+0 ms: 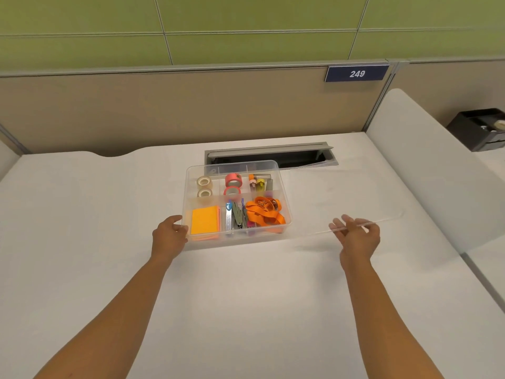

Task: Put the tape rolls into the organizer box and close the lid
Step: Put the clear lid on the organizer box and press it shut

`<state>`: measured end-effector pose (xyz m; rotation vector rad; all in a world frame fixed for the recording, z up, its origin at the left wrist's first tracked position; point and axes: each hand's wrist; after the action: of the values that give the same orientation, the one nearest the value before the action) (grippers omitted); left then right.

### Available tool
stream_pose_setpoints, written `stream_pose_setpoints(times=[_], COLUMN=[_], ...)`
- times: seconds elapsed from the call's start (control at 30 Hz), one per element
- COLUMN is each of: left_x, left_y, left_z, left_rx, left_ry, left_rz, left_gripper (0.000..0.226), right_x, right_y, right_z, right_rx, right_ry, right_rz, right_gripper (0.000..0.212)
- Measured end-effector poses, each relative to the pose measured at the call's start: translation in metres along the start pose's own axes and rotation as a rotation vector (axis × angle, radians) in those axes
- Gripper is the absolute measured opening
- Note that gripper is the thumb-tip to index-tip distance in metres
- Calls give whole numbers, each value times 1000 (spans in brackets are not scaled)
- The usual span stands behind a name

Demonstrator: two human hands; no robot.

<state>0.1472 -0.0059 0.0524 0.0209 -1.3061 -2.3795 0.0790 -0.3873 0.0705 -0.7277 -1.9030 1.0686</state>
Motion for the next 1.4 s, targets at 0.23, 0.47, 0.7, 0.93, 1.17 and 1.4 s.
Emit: stream_pose_setpoints(times=[0.23,0.47,0.7,0.93,1.17,1.4], left_x=[7,5,-15,-20,-17,-13], left_y=[15,50,45,23,6,-11], left_z=[2,17,46,69,67,49], left_rx=[-112,266,919,1084,872,665], left_ry=[124,78,-312,-342,-346,-292], left_rz=[-97,-25,228,176,123,94], left_gripper=[42,52,86,35,24,16], right_x=[7,27,35,29,9,-10], right_y=[-12,-14,-9,1,14,25], right_z=[-28,-57,-71,-68,-65,-63], right_rx=[290,539,651,711,659,562], right_ry=[-35,-240,-691,-802,-697,-724], right_rz=[482,864,951,990,801,367], right_gripper=[16,24,21,22,24,44])
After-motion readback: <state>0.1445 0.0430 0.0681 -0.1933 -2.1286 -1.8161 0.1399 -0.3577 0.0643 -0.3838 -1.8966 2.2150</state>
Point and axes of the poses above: each hand's wrist, its own x-axis away from the middle knuckle, its own z-axis out of the back of the hand, y = z × x, and after that the axes turned 6 degrees about y, right-handed
